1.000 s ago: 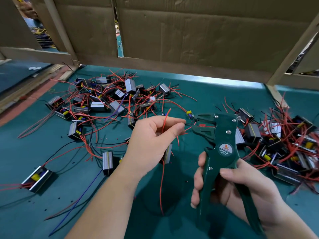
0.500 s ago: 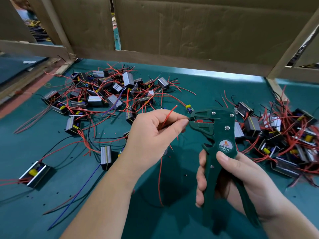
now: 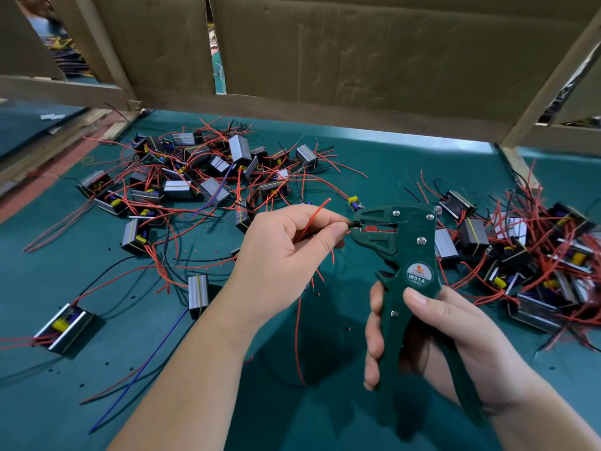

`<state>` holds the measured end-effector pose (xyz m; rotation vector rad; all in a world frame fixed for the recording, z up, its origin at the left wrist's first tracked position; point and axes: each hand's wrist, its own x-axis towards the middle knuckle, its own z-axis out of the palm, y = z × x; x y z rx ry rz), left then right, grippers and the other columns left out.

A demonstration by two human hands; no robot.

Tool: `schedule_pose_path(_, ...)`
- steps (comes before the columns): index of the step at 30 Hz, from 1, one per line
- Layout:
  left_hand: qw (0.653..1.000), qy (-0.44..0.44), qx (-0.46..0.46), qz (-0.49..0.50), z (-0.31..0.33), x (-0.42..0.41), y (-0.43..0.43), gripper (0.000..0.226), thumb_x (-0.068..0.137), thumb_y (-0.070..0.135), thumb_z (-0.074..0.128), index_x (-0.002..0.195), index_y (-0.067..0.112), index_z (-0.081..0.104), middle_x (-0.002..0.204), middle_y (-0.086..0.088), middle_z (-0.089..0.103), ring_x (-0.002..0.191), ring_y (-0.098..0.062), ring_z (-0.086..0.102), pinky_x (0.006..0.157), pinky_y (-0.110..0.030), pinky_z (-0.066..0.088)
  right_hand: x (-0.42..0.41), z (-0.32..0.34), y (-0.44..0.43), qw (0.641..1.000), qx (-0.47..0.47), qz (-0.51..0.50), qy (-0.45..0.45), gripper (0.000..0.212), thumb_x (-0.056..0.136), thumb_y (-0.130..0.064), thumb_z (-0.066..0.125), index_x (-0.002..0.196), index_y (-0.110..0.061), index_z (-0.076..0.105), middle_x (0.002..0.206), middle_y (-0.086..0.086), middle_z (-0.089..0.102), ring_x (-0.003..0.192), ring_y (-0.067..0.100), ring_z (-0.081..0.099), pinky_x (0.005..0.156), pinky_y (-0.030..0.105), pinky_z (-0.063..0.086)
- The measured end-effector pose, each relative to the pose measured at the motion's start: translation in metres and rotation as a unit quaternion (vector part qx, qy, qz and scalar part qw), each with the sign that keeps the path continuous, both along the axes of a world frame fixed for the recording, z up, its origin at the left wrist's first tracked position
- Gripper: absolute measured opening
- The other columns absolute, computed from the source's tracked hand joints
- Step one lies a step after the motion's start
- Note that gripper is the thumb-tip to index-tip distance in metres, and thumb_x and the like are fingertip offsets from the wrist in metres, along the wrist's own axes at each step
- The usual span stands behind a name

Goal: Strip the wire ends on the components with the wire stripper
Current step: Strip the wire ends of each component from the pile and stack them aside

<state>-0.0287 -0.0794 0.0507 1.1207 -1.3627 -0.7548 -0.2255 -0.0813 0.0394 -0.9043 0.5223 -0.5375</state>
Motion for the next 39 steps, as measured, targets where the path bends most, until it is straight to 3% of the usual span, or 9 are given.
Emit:
schedule_pose_path(13,1.000,-0.011,-0.002,0.000,-0.003,0.002,-0.001,0.019,0.085,0.006,0.068,0.080,0.024,0.070,0.070,0.013,0.071,0.066,0.003,0.065,0.065,-0.008,0.046,0.002,0.001,0.001,1.000,0.004,-0.013,0.017,0.041,0.068,-0.042,0.082,0.089,-0.010,0.065,0.071,0.024,0.059,0.061,0.041,0.061,0.061,0.048,0.051)
schedule_pose_path(17,0.999,-0.026,0.020,-0.007,-0.006,0.003,-0.002,0.008,0.087,0.023,0.061,0.089,0.026,0.069,0.072,0.015,0.069,0.061,0.005,0.058,0.061,-0.007,0.042,0.006,0.001,0.005,0.999,0.014,-0.042,0.031,0.046,0.063,-0.044,0.084,0.084,-0.009,0.063,0.067,0.024,0.056,0.055,0.036,0.059,0.058,0.049,0.051)
schedule_pose_path(20,0.998,-0.028,0.051,-0.013,-0.008,0.007,-0.005,0.024,0.094,0.034,0.046,0.104,0.028,0.066,0.088,0.018,0.069,0.064,0.008,0.055,0.062,-0.007,0.039,0.010,0.001,0.008,0.996,0.022,-0.070,0.046,0.049,0.061,-0.046,0.085,0.079,-0.008,0.060,0.062,0.022,0.053,0.048,0.033,0.056,0.053,0.045,0.051)
schedule_pose_path(25,0.997,-0.032,0.060,0.047,-0.012,0.006,-0.009,0.020,0.098,0.022,0.050,0.096,0.027,0.069,0.072,0.009,0.067,0.039,0.002,0.041,0.043,-0.008,0.030,0.017,-0.007,0.008,0.988,-0.017,-0.112,0.109,0.039,0.060,-0.039,0.076,0.060,-0.006,0.054,0.056,0.020,0.040,0.037,0.026,0.045,0.046,0.039,0.046)
schedule_pose_path(29,0.991,0.079,0.093,0.046,-0.009,0.009,-0.011,0.021,0.097,0.014,0.052,0.095,0.028,0.068,0.057,0.005,0.062,0.035,-0.003,0.034,0.039,-0.011,0.027,0.016,-0.003,0.001,0.990,0.030,-0.134,0.028,0.043,0.050,-0.035,0.085,0.078,-0.011,0.061,0.062,0.017,0.052,0.048,0.030,0.054,0.050,0.043,0.051)
schedule_pose_path(32,0.985,0.132,0.105,0.022,-0.008,0.012,-0.012,0.010,0.096,0.006,0.052,0.099,0.013,0.058,0.053,0.001,0.061,0.046,-0.004,0.057,0.039,-0.010,0.031,0.005,-0.002,-0.009,0.985,0.084,-0.152,0.021,0.042,0.051,-0.031,0.072,0.084,-0.008,0.057,0.065,0.016,0.053,0.052,0.033,0.056,0.049,0.045,0.052)
schedule_pose_path(36,0.983,0.140,0.117,-0.005,-0.009,0.011,-0.010,0.010,0.093,0.004,0.057,0.083,0.007,0.053,0.057,-0.005,0.063,0.052,-0.007,0.064,0.038,-0.010,0.031,0.002,-0.004,-0.008,0.988,0.118,-0.102,0.018,0.065,0.036,-0.029,0.087,0.091,-0.002,0.063,0.077,0.024,0.057,0.063,0.039,0.060,0.062,0.054,0.054)
schedule_pose_path(39,0.985,0.124,0.120,-0.017,-0.009,0.012,-0.010,0.009,0.089,0.006,0.062,0.081,0.009,0.059,0.060,-0.001,0.067,0.048,-0.006,0.059,0.038,-0.011,0.030,0.005,-0.004,-0.005,0.994,0.099,-0.051,-0.011,0.060,0.046,-0.029,0.085,0.096,-0.003,0.066,0.082,0.025,0.057,0.068,0.040,0.061,0.068,0.056,0.053)
